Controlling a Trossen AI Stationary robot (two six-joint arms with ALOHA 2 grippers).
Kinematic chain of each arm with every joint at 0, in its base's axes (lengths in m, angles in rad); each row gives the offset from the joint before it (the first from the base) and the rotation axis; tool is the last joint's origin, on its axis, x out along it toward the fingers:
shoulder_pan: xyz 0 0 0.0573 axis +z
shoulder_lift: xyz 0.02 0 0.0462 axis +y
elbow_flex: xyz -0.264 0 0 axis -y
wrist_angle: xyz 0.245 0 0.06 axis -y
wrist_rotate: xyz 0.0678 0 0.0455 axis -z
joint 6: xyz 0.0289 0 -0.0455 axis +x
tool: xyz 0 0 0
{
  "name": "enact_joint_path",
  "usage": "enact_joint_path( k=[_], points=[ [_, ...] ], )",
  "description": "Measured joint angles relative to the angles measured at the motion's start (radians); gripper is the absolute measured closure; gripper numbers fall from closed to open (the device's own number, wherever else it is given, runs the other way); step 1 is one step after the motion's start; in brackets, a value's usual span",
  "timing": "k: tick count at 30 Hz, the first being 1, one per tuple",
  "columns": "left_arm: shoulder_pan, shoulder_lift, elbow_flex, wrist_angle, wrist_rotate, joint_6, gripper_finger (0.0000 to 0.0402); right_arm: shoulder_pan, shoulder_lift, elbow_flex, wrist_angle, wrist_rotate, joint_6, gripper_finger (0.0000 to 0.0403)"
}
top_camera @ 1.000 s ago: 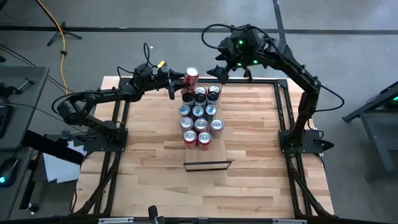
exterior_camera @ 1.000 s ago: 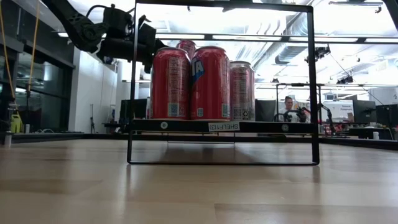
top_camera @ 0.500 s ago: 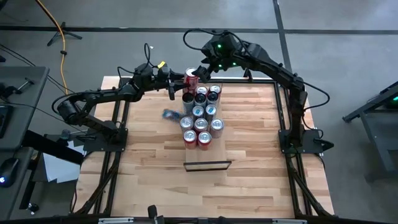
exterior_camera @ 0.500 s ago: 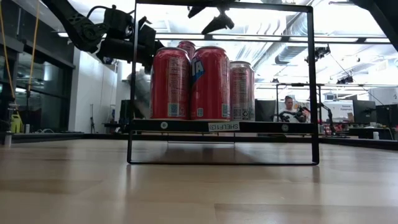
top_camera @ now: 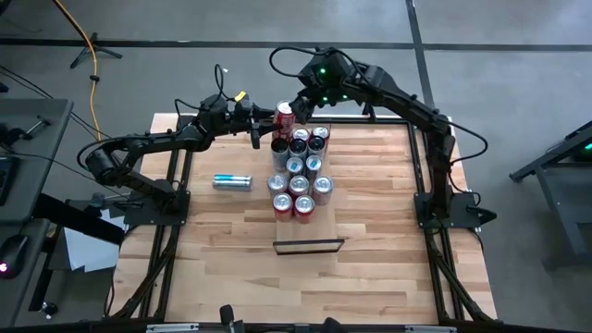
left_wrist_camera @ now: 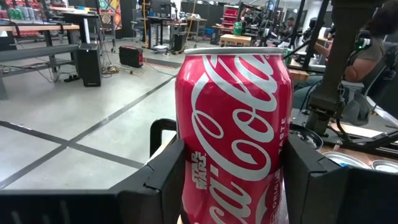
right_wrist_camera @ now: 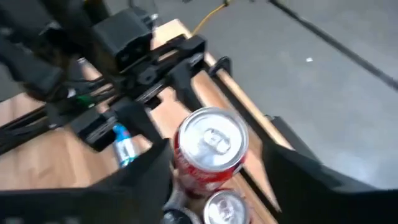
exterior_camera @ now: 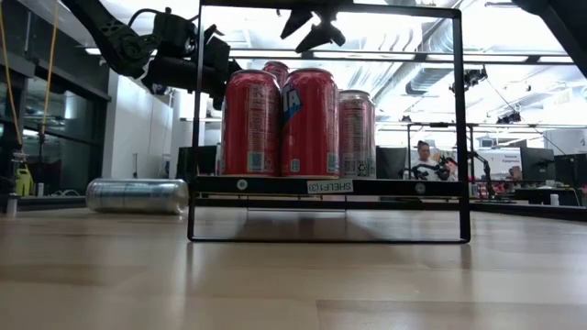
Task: Place canned beverage on shelf
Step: Stack the red soda can on the top of the red soda can
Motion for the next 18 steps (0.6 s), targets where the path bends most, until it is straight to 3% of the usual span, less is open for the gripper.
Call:
enact_joint_path(
  k=[7,8,18],
  points=[
    [0.000,0.000,0.000,0.001,-0.001,0.000,0.0247,0.003,0.042,0.000,0.016,0.035,-0.013,0.0371],
    [0.000,0.000,0.000,0.001,-0.001,0.002,0.0247,0.003,0.045,0.000,0.029,0.027,-0.024,0.0386],
    [0.001,0.000,0.000,-0.003,-0.002,0.004,0.0247,0.005,0.074,0.002,0.064,0.022,-0.005,0.0397]
  ],
)
